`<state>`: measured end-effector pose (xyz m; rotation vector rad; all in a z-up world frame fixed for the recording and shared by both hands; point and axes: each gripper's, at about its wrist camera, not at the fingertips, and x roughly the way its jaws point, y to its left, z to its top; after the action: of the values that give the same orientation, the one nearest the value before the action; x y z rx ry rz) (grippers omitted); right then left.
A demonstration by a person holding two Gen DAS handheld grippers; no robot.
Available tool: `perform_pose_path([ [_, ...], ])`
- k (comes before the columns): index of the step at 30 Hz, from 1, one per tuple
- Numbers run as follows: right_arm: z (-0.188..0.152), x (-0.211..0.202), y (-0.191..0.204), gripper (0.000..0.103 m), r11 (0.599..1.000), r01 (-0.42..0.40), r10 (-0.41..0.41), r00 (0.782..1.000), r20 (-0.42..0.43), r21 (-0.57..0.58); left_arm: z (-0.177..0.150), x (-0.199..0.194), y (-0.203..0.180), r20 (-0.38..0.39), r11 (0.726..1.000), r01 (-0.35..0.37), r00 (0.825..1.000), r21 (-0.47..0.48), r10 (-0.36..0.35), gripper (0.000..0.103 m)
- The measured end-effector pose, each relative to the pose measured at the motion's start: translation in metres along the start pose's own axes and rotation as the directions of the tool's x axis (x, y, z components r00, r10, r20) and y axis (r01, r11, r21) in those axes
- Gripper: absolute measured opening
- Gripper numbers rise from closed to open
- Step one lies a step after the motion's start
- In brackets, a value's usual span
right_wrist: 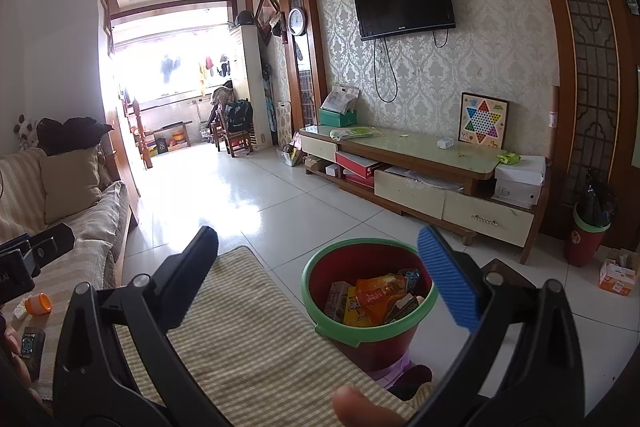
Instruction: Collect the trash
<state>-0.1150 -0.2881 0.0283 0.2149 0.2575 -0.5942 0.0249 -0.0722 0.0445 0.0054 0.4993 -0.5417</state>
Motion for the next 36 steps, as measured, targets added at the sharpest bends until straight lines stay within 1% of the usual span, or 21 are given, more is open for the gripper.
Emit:
perform_pose_path([
  [16,-0.0016,-0.0002,-0.0005,0.098,1.000,-0.003,0.003,1.000,-0.002,0.000,-0.0018,0.0036,0.0055,-0.021,1.000,-0.018,1.000,-0.001,0.018,0.095],
  [36,-0.0037,0.0005,-0.0021,0.098,1.000,-0.003,0.003,1.000,-0.004,0.001,-0.0035,0.0036,0.0061,-0.025,1.000,-0.013,1.000,0.001,0.013,0.095],
])
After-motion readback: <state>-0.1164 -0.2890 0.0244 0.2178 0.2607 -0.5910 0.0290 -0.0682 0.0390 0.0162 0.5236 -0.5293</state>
